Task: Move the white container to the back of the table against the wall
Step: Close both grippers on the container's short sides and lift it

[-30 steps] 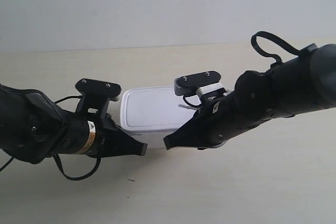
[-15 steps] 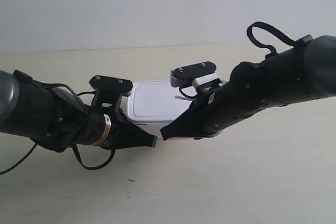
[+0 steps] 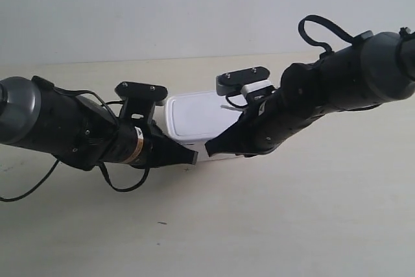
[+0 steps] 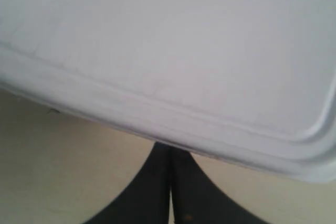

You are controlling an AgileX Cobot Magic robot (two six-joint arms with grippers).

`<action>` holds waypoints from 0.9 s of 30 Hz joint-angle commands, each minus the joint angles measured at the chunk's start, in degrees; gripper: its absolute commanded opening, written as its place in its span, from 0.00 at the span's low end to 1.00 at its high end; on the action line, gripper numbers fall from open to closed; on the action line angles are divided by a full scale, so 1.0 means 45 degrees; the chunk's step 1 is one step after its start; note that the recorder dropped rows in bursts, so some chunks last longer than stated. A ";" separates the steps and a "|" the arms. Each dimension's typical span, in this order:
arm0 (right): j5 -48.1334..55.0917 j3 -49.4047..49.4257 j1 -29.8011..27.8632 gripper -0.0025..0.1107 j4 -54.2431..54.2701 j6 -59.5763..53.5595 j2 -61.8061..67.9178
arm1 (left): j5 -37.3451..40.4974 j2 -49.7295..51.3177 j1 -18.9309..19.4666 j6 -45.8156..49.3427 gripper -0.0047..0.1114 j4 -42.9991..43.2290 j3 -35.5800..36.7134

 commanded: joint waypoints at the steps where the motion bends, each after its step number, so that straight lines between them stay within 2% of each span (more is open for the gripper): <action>1: 0.0016 -0.0097 -0.0399 0.02 -0.0198 0.0106 -0.0010 | -0.0060 0.0226 0.0055 0.0054 0.04 0.0159 -0.0466; 9: -0.0417 -0.0097 -0.0401 0.02 -0.0198 0.0085 -0.0010 | -0.0692 0.0660 0.0055 0.0027 0.04 0.0159 -0.1002; 18: 0.0251 -0.1077 -0.0401 0.02 -0.0354 0.0035 0.0643 | -0.3609 0.0251 0.0146 -0.0061 0.04 0.0191 -0.0459; 27: 0.0319 -0.1539 -0.0481 0.02 -0.0432 0.0078 0.0880 | -0.3515 0.0427 0.0146 -0.0030 0.04 0.0049 -0.1332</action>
